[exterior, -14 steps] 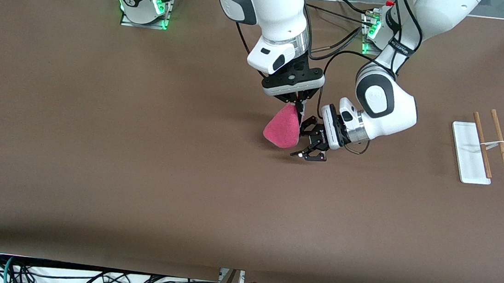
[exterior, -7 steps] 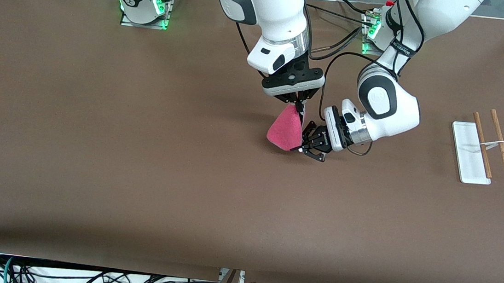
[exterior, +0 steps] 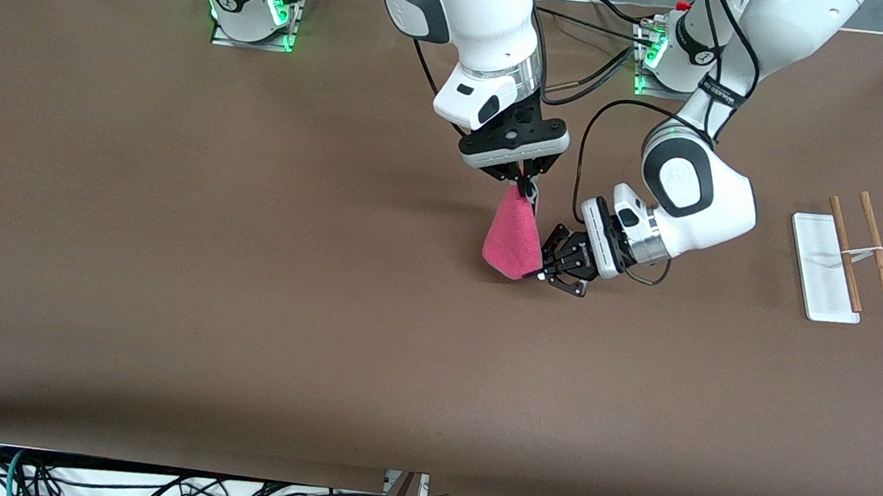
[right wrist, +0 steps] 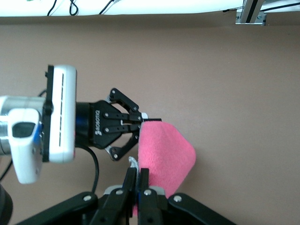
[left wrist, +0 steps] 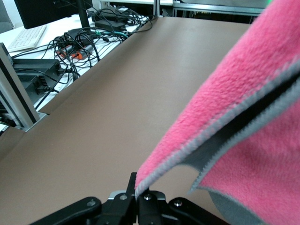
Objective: Pass towel and hang on rack
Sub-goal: 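Open the right gripper and pull the towel away with the left gripper, then carry the towel to the rack with the left gripper while the right gripper retracts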
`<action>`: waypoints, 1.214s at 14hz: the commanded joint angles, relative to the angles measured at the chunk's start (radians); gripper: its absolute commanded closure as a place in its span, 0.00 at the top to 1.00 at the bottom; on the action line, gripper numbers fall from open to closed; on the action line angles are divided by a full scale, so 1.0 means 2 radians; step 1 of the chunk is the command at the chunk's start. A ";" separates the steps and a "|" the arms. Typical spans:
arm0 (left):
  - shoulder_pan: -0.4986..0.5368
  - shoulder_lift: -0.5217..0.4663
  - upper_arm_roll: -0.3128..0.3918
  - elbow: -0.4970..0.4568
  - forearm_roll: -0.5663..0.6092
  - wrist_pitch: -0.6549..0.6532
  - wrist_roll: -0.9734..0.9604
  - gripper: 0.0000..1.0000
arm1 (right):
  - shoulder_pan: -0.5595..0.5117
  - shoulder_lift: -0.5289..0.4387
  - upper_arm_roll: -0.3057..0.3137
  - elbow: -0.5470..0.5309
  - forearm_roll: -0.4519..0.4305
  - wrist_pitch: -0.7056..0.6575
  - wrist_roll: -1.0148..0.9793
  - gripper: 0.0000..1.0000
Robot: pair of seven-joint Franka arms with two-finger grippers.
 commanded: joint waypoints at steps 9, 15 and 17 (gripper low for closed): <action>0.078 -0.017 0.007 0.074 0.296 -0.151 -0.244 0.00 | -0.033 -0.002 -0.008 0.016 -0.002 -0.043 -0.100 1.00; 0.079 -0.018 0.020 0.152 0.503 -0.296 -0.428 0.00 | -0.112 -0.021 -0.008 0.016 0.001 -0.101 -0.212 1.00; 0.079 -0.021 0.036 0.179 0.544 -0.353 -0.473 0.00 | -0.142 -0.025 -0.008 0.016 0.004 -0.123 -0.251 1.00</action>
